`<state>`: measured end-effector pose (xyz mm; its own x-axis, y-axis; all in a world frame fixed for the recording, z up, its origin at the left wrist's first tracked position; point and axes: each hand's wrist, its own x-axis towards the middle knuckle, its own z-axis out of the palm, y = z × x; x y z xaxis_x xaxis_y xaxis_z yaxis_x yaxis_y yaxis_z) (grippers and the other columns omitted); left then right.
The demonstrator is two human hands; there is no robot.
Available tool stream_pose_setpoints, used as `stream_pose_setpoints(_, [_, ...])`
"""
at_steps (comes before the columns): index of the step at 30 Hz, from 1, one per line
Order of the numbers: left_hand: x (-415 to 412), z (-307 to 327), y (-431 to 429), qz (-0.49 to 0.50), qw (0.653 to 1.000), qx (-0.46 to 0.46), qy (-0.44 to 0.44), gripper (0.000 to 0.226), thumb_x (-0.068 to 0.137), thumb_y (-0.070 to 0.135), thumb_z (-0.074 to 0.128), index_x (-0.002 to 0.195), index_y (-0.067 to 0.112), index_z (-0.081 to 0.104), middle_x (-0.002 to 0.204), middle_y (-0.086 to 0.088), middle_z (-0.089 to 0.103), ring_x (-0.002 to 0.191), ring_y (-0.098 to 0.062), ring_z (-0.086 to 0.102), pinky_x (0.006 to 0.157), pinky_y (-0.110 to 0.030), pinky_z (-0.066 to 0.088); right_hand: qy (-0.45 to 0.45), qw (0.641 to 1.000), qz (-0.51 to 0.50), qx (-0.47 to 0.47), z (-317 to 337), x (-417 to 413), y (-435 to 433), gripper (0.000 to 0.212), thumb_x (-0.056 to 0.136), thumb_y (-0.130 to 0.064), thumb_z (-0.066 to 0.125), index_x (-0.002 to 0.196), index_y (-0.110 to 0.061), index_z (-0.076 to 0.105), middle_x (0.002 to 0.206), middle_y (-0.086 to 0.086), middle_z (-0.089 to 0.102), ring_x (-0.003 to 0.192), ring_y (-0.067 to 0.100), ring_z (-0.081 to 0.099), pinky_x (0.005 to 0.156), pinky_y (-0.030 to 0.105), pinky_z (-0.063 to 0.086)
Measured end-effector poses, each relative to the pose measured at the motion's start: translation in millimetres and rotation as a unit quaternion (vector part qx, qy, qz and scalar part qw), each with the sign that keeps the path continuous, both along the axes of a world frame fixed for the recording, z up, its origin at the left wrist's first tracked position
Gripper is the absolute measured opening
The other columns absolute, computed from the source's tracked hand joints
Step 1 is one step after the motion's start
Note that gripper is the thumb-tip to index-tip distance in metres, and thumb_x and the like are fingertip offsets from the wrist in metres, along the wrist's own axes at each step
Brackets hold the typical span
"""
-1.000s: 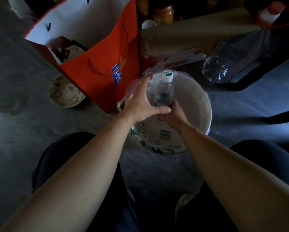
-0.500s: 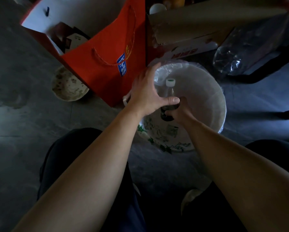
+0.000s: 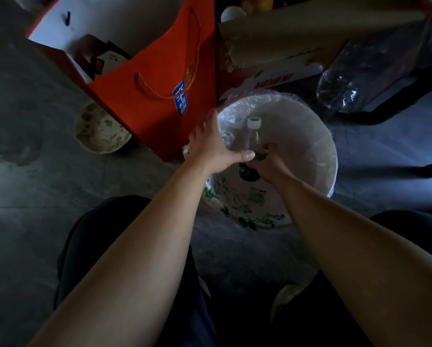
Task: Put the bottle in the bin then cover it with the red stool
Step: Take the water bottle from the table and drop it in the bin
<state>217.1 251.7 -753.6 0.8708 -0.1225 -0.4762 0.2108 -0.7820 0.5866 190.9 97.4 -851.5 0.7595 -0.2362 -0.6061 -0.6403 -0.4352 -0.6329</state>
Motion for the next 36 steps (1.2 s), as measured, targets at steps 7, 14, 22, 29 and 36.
stream_pose_setpoints(7, [3.8,9.7,-4.0,-0.006,0.998,0.025,-0.051,0.125,0.061,0.06,0.079,0.154,0.023,0.005,0.163,-0.01,0.007,0.149,-0.034,0.007,0.12,-0.05,0.012,-0.014,0.999,0.013,-0.032,32.7,-1.6,-12.3,0.081,0.082,-0.027,0.075,0.146,-0.008,0.029,0.141,0.015,0.049,0.123,0.03,0.052,0.087,0.03,0.043])
stream_pose_setpoints(14, [5.5,28.8,-13.1,-0.044,0.994,0.006,-0.1,0.122,0.055,0.065,0.079,0.152,0.031,0.013,0.161,-0.008,0.017,0.147,-0.033,0.015,0.118,-0.05,0.017,-0.044,0.994,0.018,-0.102,81.1,-5.5,-33.3,0.075,0.086,-0.023,0.067,0.149,-0.012,0.027,0.139,0.014,0.052,0.118,0.029,0.055,0.082,0.029,0.043])
stream_pose_setpoints(22, [-13.7,169.9,-24.2,-0.096,0.99,-0.009,-0.102,0.115,0.059,0.056,0.082,0.151,0.027,0.019,0.158,-0.009,0.017,0.146,-0.029,0.014,0.118,-0.049,0.017,-0.046,0.989,0.074,-0.121,229.7,-49.4,-31.0,0.065,0.085,-0.024,0.065,0.144,-0.015,0.038,0.138,0.01,0.054,0.124,0.03,0.053,0.098,0.037,0.046])
stream_pose_setpoints(29, [-27.7,374.7,-22.0,-0.121,0.98,-0.009,-0.157,0.11,0.061,0.054,0.082,0.15,0.024,0.026,0.156,-0.012,0.024,0.144,-0.033,0.019,0.117,-0.051,0.018,-0.062,0.984,0.089,-0.142,435.1,-69.8,-35.6,0.064,0.084,-0.023,0.066,0.141,-0.014,0.04,0.137,0.01,0.053,0.125,0.03,0.052,0.101,0.038,0.044])
stream_pose_setpoints(36, [-27.1,553.3,-22.0,-0.091,0.976,-0.032,-0.195,0.105,0.06,0.058,0.079,0.147,0.023,0.031,0.153,-0.012,0.031,0.143,-0.032,0.023,0.117,-0.051,0.02,-0.077,0.983,0.057,-0.154,622.3,-84.2,-34.8,0.069,0.081,-0.024,0.065,0.144,-0.015,0.038,0.14,0.008,0.051,0.127,0.028,0.051,0.101,0.038,0.045])
